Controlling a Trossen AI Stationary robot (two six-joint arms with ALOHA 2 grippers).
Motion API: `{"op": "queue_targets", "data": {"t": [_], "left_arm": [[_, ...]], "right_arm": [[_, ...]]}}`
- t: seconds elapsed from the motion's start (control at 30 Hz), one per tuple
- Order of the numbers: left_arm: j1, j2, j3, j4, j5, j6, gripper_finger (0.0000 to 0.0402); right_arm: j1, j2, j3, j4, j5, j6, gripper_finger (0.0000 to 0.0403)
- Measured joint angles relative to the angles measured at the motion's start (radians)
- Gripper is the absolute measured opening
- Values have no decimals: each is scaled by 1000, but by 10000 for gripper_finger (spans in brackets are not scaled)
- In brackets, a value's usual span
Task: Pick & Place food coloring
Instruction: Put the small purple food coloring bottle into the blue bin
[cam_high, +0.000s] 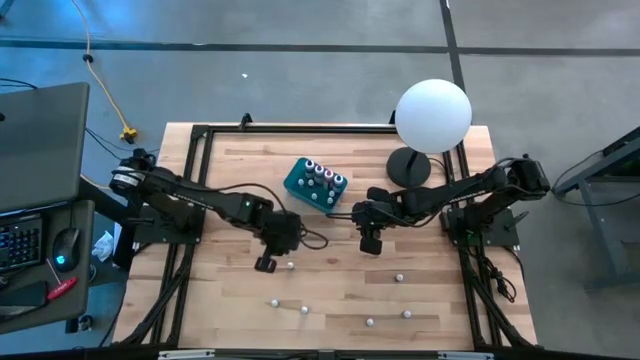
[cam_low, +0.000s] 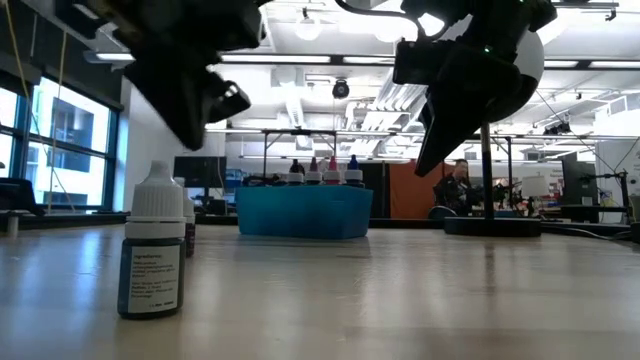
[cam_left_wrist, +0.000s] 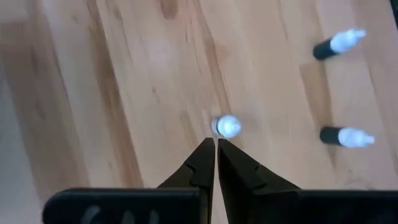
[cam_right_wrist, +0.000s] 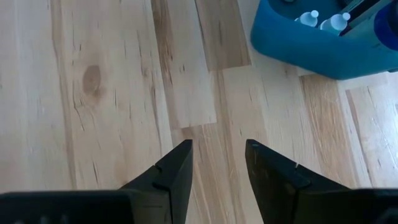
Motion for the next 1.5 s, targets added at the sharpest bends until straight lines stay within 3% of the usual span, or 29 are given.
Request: {"op": "queue_targets", "data": {"t": [0.33, 0.47, 0.67, 0.87, 1.5], "left_arm": [[0, 1, -15, 61, 41, 49, 26], [-6, 35, -16, 64, 70, 49, 62], [-51, 110, -16, 99, 33, 69, 133], [-80, 167, -16, 141, 31, 88, 171], [-77, 213, -15, 299, -7, 129, 157]], "right_arm": [[0, 0, 0, 0, 0, 0, 140], [0, 0, 0, 0, 0, 0, 140], [0, -1, 0, 6, 0, 0, 140], [0, -1, 0, 8, 0, 8, 140], [0, -1, 0, 0, -3, 26, 140]]}}
